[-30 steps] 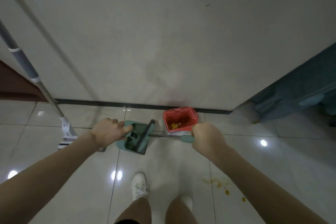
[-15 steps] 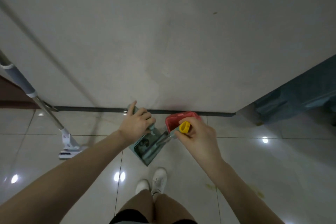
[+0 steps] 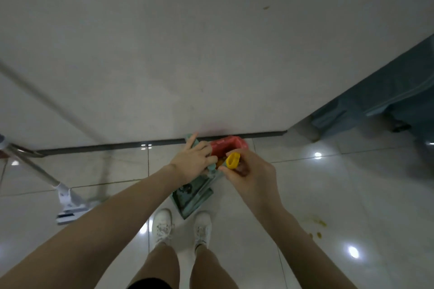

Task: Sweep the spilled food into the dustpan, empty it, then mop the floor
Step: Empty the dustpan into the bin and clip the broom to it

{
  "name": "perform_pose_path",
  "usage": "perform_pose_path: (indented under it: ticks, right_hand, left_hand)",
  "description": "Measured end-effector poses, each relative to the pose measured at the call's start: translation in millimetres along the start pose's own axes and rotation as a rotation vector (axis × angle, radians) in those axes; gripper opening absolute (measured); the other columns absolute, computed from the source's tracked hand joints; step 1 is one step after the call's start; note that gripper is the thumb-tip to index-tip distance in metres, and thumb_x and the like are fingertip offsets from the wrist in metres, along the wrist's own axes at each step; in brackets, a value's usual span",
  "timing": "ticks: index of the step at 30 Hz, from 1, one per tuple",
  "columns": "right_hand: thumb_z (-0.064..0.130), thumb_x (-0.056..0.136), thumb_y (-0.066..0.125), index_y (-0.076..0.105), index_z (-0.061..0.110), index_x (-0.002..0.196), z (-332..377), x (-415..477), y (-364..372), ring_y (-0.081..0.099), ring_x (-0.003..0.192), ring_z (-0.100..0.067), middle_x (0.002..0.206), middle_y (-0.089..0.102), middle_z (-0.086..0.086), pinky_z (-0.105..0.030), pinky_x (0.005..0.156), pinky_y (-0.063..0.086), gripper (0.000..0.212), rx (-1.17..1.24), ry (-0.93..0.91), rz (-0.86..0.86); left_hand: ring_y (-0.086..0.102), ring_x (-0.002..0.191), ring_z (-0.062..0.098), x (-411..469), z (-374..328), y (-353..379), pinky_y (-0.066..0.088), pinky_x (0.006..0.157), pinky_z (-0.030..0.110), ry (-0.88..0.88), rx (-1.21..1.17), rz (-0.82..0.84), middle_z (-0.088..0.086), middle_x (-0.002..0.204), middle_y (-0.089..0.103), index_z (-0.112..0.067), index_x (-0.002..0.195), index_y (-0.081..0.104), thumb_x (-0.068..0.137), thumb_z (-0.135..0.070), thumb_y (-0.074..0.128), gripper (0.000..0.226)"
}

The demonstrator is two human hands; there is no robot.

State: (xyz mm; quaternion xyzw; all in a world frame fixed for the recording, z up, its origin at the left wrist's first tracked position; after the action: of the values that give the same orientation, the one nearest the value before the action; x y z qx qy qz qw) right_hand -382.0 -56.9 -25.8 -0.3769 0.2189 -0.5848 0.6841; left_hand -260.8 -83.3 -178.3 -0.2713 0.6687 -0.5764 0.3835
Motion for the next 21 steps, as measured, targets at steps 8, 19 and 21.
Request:
perform_pose_path:
  ticks: [8,19,21]
  right_hand:
    - [0.013,0.074,0.082,0.067,0.013,0.087,24.0,21.9,34.5,0.056,0.07,-0.004,0.078,0.065,0.007,0.0,0.067,0.038,0.02,0.005,0.076,-0.03]
    - [0.015,0.076,0.081,0.069,0.014,0.094,49.0,41.7,70.0,0.057,0.072,0.0,0.083,0.065,0.01,-0.001,0.069,0.041,0.021,0.015,0.082,-0.005]
    - [0.014,0.076,0.081,0.069,0.015,0.093,49.1,42.4,70.7,0.057,0.071,0.0,0.082,0.065,0.011,-0.001,0.068,0.041,0.021,-0.001,0.084,-0.014]
  left_hand:
    - [0.049,0.114,0.029,0.4,36.3,19.4,0.014,0.115,0.06,-0.006,-0.073,-0.115,0.004,0.112,0.058,-0.019,0.115,0.058,0.068,-0.079,0.038,0.079]
    - [0.055,0.094,0.025,-7.2,67.6,27.8,0.023,0.11,0.044,-0.192,-0.291,-0.332,-0.001,0.087,0.06,-0.019,0.088,0.065,0.059,-0.066,0.062,0.056]
    - [0.055,0.096,0.025,-6.3,67.4,29.6,0.02,0.109,0.042,-0.191,-0.292,-0.311,-0.002,0.09,0.061,-0.02,0.092,0.065,0.061,-0.066,0.061,0.056]
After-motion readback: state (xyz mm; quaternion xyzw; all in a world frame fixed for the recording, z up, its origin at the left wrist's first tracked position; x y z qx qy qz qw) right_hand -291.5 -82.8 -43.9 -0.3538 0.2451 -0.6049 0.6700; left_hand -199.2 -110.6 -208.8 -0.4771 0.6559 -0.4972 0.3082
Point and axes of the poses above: each hand's wrist, its own x-axis towards the middle knuckle, its own y-axis out of the palm, z = x × y, the point moved 7 cm from there along x, towards the middle knuckle
